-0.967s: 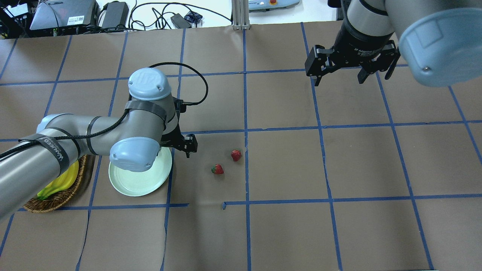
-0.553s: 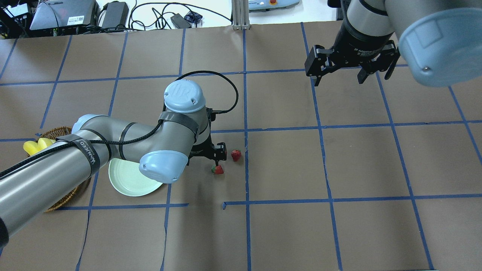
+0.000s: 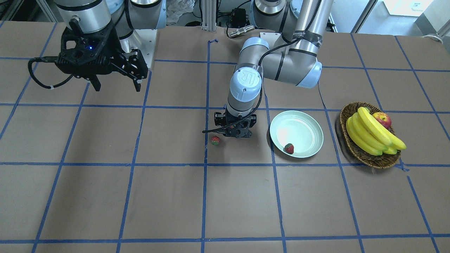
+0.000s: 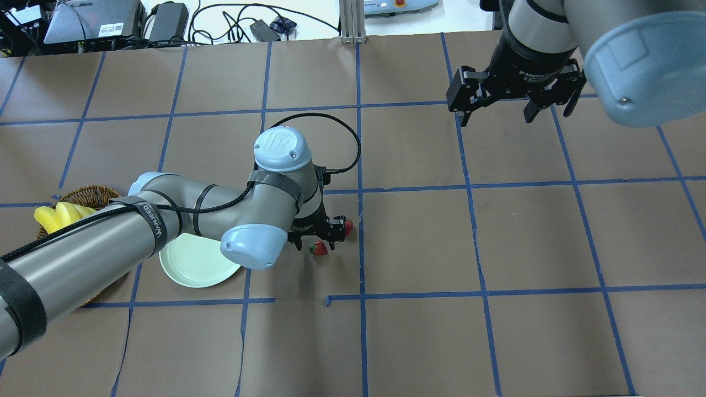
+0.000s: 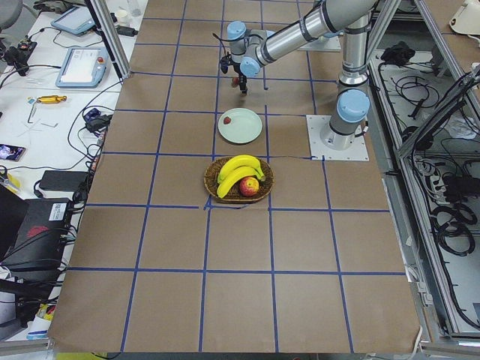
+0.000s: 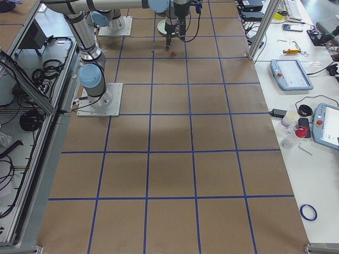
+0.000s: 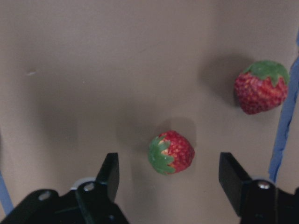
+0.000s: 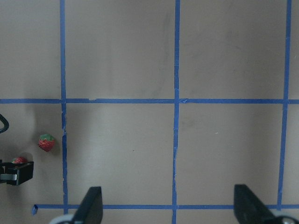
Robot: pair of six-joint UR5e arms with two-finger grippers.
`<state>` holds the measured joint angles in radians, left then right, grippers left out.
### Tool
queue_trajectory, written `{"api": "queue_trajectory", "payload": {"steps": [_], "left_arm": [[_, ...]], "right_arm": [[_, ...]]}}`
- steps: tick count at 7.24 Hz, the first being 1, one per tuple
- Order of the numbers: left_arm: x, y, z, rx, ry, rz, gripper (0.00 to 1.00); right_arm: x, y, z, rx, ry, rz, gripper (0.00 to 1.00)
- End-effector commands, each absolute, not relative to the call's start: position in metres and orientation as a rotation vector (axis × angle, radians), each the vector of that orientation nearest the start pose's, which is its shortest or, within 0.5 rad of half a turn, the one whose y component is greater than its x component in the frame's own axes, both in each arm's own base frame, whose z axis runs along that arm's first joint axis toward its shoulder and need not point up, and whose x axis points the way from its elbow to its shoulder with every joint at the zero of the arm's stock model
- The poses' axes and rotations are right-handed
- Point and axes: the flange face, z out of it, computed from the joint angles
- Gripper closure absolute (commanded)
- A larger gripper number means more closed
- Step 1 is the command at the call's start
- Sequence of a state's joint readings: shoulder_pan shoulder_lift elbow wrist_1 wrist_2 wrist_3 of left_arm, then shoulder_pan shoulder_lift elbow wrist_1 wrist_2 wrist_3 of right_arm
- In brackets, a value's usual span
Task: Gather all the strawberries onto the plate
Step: 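Move the left gripper back and grasp a second strawberry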
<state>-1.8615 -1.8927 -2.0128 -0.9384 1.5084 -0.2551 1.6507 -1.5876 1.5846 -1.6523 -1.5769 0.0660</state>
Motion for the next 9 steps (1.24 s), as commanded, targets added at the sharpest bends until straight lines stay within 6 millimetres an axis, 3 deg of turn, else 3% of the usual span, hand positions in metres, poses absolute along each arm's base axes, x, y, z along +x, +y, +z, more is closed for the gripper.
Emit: {"api": "queue_trajectory", "payload": {"steps": [1, 2, 4, 5, 6, 7, 9], "left_arm": [[-0.279, -0.444, 0.174, 0.059, 3.152, 0.238, 0.43], [-0.28, -0.443, 0.174, 0.073, 3.152, 0.24, 0.53], [-0.278, -0.443, 0.175, 0.097, 3.132, 0.224, 0.88], [-0.273, -0.449, 0.2, 0.207, 3.113, 0.147, 0.91], [-0.255, -0.461, 0.217, 0.246, 3.044, 0.148, 0.91], [-0.221, -0.473, 0.239, 0.261, 3.023, 0.222, 0.92], [-0.147, -0.486, 0.254, 0.343, 2.985, 0.301, 0.92]], "right_arm": [[0.172, -0.481, 0.498, -0.021, 3.139, -0.133, 0.0], [0.172, -0.481, 0.498, -0.021, 3.139, -0.133, 0.0], [0.172, -0.481, 0.498, -0.021, 3.139, -0.133, 0.0], [0.172, -0.481, 0.498, -0.021, 3.139, -0.133, 0.0], [0.172, -0.481, 0.498, -0.021, 3.139, -0.133, 0.0], [0.172, -0.48, 0.498, -0.024, 3.139, -0.133, 0.0], [0.172, -0.481, 0.498, -0.024, 3.138, -0.135, 0.0]]}}
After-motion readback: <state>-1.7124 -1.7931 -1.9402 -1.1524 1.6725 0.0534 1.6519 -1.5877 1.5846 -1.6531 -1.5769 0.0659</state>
